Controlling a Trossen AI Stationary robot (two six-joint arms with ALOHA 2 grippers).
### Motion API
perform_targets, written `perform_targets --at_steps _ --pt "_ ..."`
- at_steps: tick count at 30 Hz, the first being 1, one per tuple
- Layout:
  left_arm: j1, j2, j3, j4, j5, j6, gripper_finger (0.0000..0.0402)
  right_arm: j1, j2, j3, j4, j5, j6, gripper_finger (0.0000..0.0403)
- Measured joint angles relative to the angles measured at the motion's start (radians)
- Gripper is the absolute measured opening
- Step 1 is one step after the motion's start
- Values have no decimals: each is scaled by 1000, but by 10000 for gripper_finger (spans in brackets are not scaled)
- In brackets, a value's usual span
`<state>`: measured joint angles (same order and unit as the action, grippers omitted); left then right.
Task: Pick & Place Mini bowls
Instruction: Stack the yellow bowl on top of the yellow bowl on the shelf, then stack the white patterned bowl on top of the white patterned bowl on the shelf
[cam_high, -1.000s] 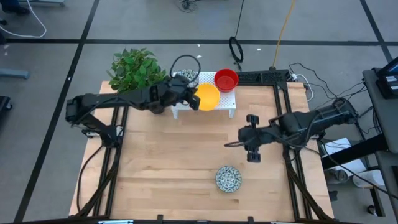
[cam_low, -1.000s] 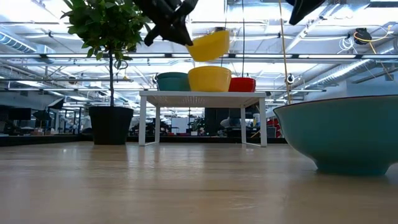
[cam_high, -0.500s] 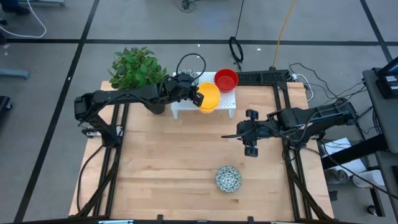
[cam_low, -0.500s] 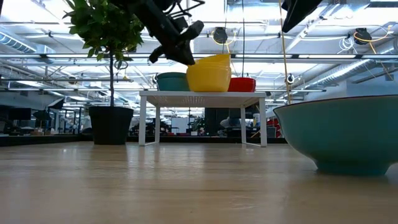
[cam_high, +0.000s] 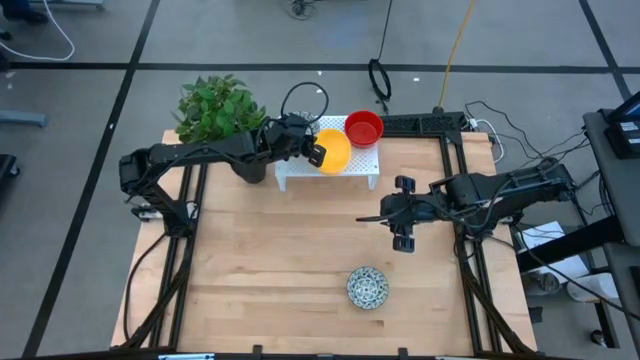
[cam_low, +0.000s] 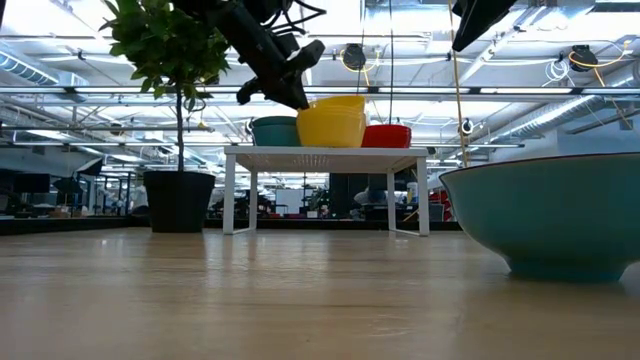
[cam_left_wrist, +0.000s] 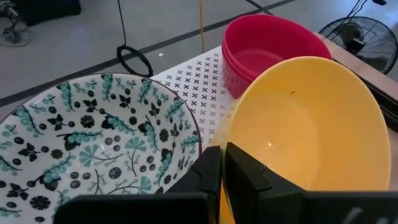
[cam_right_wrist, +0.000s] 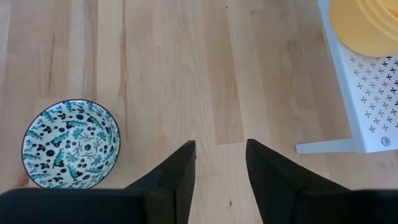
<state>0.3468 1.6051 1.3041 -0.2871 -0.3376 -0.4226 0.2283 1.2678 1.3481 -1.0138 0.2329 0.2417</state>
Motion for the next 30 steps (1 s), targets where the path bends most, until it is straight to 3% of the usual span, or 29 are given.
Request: perform_targets --at_steps 4,11,16,22,30 --pt "0 0 0 0 0 -16 36 0 0 0 0 0 0 132" --pt "0 -2 0 35 3 -30 118 0 0 0 0 0 0 132" --pt "0 -45 0 130 64 -25 163 0 0 0 -1 -1 0 132" --pt "-35 -113 1 228 214 -50 183 18 0 -18 -19 -109 -63 132" --pt "-186 -135 1 233 492 -126 182 156 1 -172 21 -213 -248 132"
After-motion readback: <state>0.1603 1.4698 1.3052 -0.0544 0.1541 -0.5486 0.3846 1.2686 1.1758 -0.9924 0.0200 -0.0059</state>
